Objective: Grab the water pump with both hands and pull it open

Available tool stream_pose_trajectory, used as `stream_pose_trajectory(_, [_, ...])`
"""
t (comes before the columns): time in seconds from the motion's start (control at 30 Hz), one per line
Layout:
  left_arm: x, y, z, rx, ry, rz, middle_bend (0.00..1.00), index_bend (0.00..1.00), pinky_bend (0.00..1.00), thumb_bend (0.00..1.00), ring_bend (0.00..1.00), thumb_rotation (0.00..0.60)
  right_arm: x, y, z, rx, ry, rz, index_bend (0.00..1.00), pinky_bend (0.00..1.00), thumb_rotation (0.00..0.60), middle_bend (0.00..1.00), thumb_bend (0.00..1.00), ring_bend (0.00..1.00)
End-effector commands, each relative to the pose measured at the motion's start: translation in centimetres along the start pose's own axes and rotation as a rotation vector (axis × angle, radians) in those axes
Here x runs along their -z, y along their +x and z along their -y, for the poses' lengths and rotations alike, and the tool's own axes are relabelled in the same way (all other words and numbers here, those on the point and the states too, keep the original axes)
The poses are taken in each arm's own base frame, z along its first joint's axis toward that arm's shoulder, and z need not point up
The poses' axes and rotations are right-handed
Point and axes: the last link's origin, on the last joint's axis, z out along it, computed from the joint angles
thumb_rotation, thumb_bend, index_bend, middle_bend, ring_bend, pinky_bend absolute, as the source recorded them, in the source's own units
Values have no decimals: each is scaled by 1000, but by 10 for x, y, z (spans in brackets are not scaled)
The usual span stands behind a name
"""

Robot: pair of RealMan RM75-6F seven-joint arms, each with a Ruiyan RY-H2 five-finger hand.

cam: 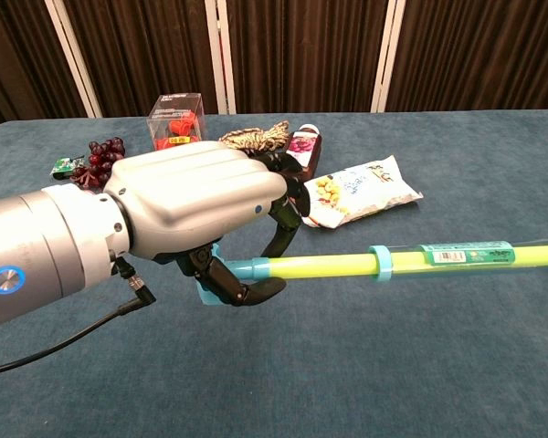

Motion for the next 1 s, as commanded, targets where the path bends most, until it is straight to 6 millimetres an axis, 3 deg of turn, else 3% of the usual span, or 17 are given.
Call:
stream_pose_trajectory(0.03, [0,0,1,0,5,0,187,621,107,452,16,600,0,0,0,-1,-1,1,412,0,600,31,361,0])
stream_pose_trajectory(0.33, [0,3,-3,9,-5,-3,187,622,107,451,16,600,3,-3,0,6,-3,19,403,0,600,31,363,0])
stream_pose_trajectory(0.53, [0,4,-6,8,-15,-6,187,622,107,452,16,600,2,-5,1,18,-3,23,323,0,600,29,369,0])
stream_pose_trajectory(1.0, [-2,5,-6,14,-17,-18,189,626,107,452,16,600,1,-8,-2,28,-18,34,317,0,600,28,377,0])
